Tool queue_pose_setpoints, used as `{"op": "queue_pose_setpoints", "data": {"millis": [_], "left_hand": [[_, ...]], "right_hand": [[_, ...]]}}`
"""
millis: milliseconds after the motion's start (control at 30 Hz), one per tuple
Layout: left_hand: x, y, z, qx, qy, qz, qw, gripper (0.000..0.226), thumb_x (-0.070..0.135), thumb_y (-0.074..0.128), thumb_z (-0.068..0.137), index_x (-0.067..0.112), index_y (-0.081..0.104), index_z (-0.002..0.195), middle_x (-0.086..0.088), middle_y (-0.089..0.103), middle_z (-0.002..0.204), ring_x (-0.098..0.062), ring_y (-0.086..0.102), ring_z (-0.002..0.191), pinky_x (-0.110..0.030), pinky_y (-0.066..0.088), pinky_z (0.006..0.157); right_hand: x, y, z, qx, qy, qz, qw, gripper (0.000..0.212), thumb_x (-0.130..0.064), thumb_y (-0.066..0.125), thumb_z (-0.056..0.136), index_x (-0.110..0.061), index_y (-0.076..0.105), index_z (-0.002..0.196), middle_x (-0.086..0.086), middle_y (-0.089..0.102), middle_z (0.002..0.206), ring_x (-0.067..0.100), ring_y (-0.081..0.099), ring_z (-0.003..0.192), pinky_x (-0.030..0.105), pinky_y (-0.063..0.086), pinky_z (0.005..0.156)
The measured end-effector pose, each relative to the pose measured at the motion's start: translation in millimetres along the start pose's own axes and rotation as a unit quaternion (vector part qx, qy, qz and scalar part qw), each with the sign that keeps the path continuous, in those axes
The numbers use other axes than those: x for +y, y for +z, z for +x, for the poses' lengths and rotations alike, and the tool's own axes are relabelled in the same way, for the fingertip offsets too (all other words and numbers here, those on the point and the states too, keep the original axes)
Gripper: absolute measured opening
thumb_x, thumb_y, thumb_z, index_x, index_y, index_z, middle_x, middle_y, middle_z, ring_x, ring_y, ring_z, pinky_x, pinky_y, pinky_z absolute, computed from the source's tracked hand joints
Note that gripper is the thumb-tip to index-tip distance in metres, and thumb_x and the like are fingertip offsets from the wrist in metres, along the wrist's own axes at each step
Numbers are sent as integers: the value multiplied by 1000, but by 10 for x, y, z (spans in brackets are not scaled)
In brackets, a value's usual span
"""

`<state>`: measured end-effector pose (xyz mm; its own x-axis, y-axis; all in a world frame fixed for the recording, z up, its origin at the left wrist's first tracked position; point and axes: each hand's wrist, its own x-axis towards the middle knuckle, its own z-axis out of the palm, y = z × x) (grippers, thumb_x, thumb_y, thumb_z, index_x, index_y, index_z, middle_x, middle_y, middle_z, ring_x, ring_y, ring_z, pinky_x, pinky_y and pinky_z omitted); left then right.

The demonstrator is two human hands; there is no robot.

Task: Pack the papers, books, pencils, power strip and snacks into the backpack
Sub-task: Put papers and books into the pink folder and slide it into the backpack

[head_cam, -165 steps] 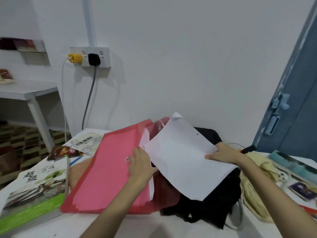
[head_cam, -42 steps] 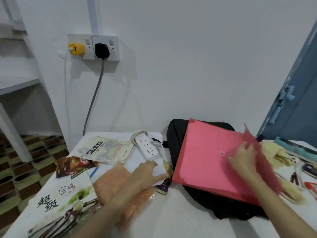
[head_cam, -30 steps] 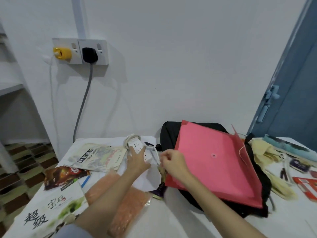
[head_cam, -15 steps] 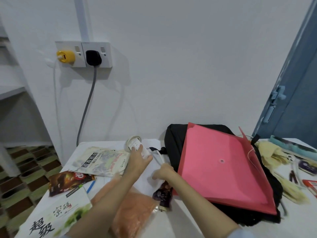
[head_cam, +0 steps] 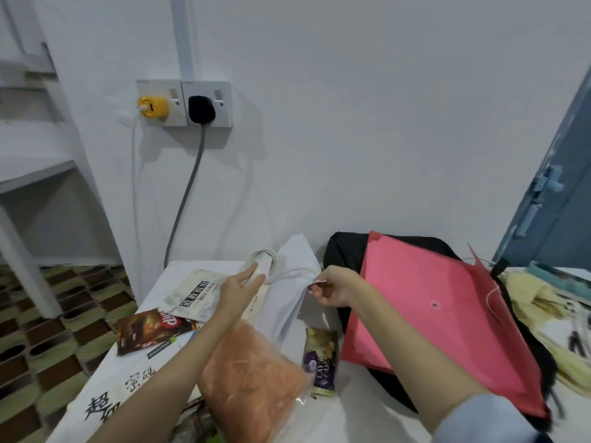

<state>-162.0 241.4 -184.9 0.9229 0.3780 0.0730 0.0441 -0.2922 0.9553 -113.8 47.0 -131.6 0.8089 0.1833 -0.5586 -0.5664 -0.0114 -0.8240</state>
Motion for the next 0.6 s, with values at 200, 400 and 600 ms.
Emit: {"op": "queue_pose_setpoints", "data": {"millis": [200, 400, 600], "left_hand": [[-66, 16, 97, 19, -4, -80, 997, 68, 53, 62, 53, 25, 67, 114, 1, 67, 116, -7, 68, 72, -42, 52, 91], [-72, 35, -105, 59, 47, 23, 997, 31, 17, 64, 83, 19, 65, 115, -2, 49, 70, -12, 38, 56, -14, 37, 56], [-257, 16, -272, -16, 76, 133, 988, 42, 7, 54, 91, 1, 45, 131, -13, 48, 133, -23, 45, 123, -13, 26, 93]], "right_hand": [[-77, -79, -14, -4, 28, 68, 997, 23, 3, 39, 90, -4, 46, 68, 9, 56, 50, 22, 59, 44, 34, 57, 51], [170, -72, 5, -43, 93, -74, 992, 43, -11, 54, 89, -5, 37, 128, 20, 48, 114, 41, 50, 107, 62, 43, 84], [366, -158, -104, -84, 68, -173, 979, 49, -10, 66, 84, 0, 43, 126, 26, 53, 119, 45, 60, 96, 54, 55, 64]]}}
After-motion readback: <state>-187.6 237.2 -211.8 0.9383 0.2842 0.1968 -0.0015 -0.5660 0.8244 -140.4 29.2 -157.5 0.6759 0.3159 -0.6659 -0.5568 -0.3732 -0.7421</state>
